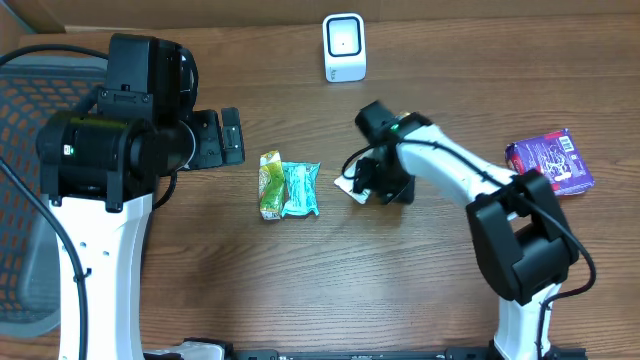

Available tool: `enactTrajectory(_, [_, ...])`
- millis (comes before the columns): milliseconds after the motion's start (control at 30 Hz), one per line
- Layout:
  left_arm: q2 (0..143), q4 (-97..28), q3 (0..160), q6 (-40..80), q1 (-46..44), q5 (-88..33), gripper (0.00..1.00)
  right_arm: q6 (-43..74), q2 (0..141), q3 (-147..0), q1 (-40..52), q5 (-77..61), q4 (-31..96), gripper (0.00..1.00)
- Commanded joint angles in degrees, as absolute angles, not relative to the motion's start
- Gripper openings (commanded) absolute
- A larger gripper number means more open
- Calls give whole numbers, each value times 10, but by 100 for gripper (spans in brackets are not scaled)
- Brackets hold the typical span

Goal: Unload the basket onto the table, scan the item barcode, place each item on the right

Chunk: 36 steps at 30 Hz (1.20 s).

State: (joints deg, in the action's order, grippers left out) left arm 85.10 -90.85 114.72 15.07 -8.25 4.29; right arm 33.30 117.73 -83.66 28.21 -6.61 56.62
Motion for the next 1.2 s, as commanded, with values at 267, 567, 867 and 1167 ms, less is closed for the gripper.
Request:
enactTrajectory(267, [850, -908, 1149, 159, -83, 44, 100, 312, 1173, -927, 199, -91, 538, 69])
enactTrajectory(567, [850, -908, 1149, 159, -83, 44, 100, 362, 1207, -918, 203, -53, 395, 61])
enactTrajectory(867, [850, -908, 1149, 159, -83, 44, 100, 207, 1225, -918, 206, -125, 317, 64])
enactTrajectory(1167, [850, -908, 1149, 159, -83, 44, 100, 143, 1213, -938, 203, -152, 350, 65])
